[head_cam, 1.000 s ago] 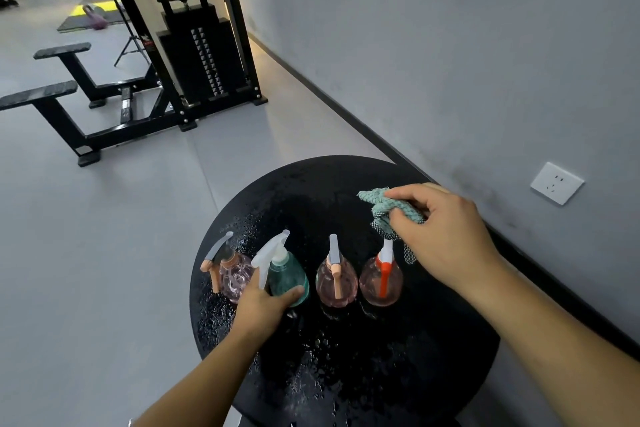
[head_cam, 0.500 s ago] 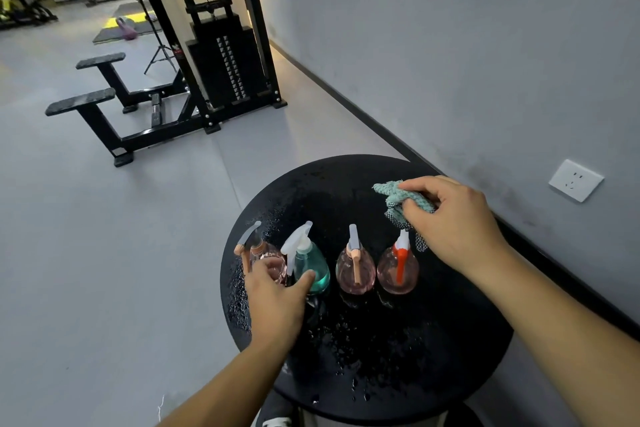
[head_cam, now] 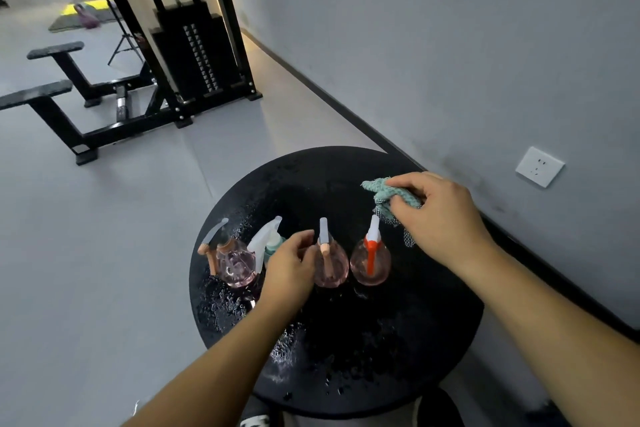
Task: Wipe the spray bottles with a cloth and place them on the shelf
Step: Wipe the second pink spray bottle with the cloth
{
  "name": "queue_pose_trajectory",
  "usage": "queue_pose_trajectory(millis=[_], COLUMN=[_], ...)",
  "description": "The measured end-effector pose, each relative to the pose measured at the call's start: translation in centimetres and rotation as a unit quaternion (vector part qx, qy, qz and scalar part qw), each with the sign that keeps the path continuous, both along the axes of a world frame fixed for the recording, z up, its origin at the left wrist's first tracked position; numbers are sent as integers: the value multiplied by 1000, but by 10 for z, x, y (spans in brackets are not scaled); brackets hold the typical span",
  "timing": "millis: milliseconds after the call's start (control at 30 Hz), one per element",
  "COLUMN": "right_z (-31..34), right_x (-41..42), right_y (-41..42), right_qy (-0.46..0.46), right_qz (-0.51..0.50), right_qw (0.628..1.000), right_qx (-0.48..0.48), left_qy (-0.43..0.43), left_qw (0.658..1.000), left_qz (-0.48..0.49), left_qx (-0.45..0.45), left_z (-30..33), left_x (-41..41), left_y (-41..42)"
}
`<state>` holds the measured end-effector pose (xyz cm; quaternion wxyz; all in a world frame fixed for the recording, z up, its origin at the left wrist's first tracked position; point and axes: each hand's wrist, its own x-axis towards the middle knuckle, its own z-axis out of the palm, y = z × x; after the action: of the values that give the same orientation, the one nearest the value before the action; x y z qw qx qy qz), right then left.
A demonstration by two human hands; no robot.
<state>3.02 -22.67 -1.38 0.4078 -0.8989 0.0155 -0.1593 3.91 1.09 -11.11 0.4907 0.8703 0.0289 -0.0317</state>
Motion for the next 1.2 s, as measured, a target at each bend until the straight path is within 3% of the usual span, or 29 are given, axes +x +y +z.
queue_pose_trajectory(millis=[267,500,800,1000,1200], right_z=[-3,-2,-2,-3,-2], right_x=[6,7,6,7,7], right_y=[-18,-18,-19,-17,-16], right_qy=[-2,-6,-1,2,5], right_qz=[-14,-15,-14,-12,-8], right_qw=[1000,1000,1000,1000,1000], right_qx=[2,10,9,13,21], left_qy=[67,55,45,45,29], left_qw=[992,996,997,994,997], left_qz=[-97,-34,-40,-93,-23], left_qx=[-38,-59,-58,-44,-70], left_z=[-5,-16,-19,-15,7], left_x=[28,17,12,5,3], left_y=[-2,1,4,3,5])
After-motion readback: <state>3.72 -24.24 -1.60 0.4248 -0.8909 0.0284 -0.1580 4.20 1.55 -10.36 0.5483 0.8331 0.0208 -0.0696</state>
